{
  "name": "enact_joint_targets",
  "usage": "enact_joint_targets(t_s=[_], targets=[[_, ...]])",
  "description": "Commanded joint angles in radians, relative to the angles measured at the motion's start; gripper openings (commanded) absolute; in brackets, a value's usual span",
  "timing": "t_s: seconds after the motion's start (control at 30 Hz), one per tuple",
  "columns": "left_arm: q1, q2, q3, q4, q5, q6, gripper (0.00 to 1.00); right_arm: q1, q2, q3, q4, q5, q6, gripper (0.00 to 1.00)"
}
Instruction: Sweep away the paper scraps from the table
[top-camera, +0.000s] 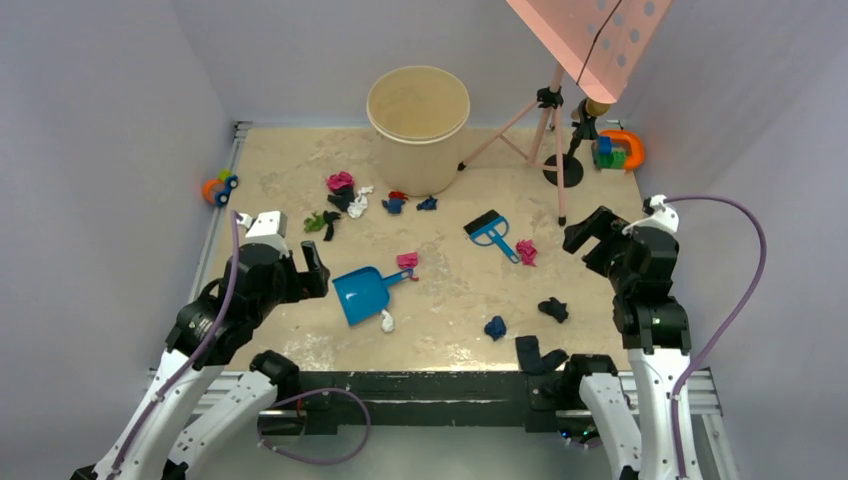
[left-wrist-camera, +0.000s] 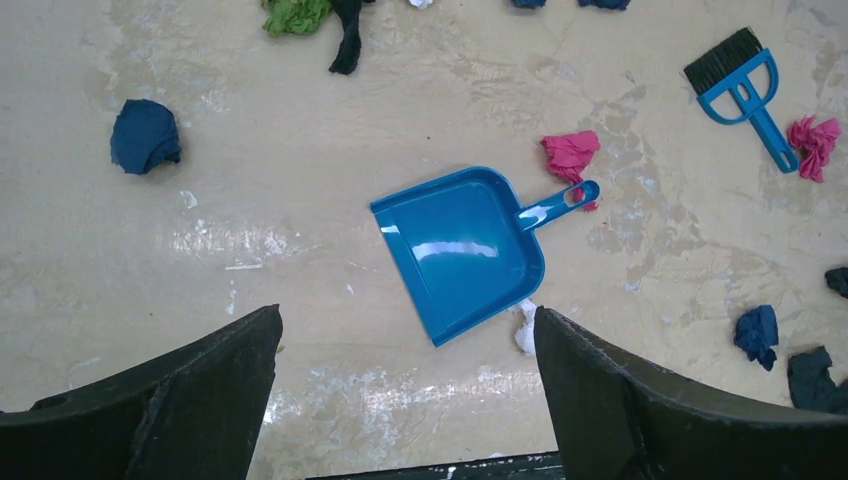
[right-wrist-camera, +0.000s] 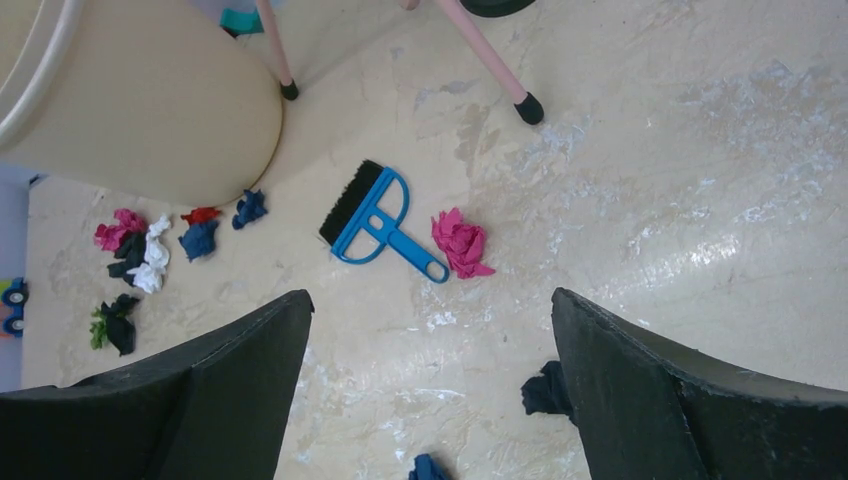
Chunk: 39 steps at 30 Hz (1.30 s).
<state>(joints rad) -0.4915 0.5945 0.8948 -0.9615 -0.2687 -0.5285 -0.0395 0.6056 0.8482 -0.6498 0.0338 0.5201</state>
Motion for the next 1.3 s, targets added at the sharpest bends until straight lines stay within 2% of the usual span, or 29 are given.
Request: enact_joint_targets(t_s=[0.0, 0.17, 0.3, 0.43, 0.6, 0.67, 0.83, 1.03, 1.27], targets=[[0.002, -0.022, -0.007, 0.036, -0.011, 0.038, 1.0, 0.001, -0.018, -0.011, 0.036, -0.012, -0.019, 0.96], [0.002, 0.026, 0.009, 0.023, -0.002, 0.039, 1.0, 0.001, 0.0, -0.02, 0.042, -0.043, -0.023, 0.94], [0.002, 0.039, 0.008, 0.026, 0.013, 0.047, 1.0, 0.001, 0.051, -0.054, 0.104, -0.197, -0.136, 0.93], [0.002, 0.037, 0.018, 0.034, 0.033, 0.065, 1.0, 0.012, 0.172, -0.073, 0.174, -0.306, -0.133, 0.91], [0.002, 0.055, 0.041, 0.035, 0.067, 0.112, 1.0, 0.178, 0.343, -0.075, 0.291, -0.15, -0.135, 0.91], [0.002, 0.077, 0.063, 0.025, 0.087, 0.136, 1.0, 0.244, 0.457, -0.04, 0.325, -0.144, -0.155, 0.91], [0.002, 0.025, 0.03, 0.078, 0.116, 0.159, 1.0, 0.347, 0.748, 0.125, 0.271, -0.042, -0.27, 0.88], [0.003, -0.026, -0.003, 0.126, 0.189, 0.161, 1.0, 0.363, 0.994, 0.254, 0.233, -0.004, -0.4, 0.85], [0.002, -0.015, 0.005, 0.117, 0.184, 0.164, 1.0, 0.362, 1.173, 0.344, 0.205, -0.003, -0.408, 0.81]])
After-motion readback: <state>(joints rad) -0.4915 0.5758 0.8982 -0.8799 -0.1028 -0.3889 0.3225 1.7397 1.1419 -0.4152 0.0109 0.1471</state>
